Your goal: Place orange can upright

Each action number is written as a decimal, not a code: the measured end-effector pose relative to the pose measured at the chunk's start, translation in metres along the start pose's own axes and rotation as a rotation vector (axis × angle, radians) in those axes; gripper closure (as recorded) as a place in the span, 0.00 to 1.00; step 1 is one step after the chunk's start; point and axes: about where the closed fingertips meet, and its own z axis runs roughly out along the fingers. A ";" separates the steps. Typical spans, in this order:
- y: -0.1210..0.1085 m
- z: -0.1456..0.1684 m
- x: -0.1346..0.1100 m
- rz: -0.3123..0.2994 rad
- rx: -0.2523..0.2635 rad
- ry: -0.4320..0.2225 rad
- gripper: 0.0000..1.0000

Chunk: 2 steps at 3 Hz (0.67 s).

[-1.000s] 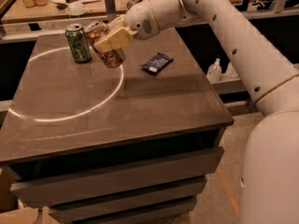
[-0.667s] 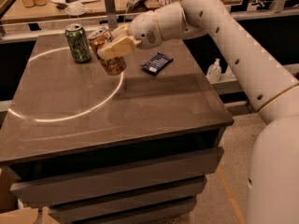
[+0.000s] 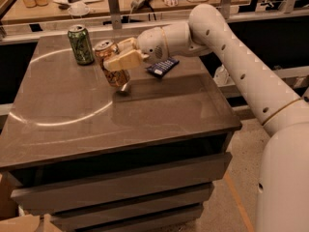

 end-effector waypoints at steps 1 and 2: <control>-0.001 0.001 0.005 -0.015 0.001 -0.042 0.85; -0.001 0.001 0.005 -0.029 0.001 -0.099 0.62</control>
Offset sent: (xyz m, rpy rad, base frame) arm 0.0042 -0.0061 -0.0048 0.1800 -0.0273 -0.0120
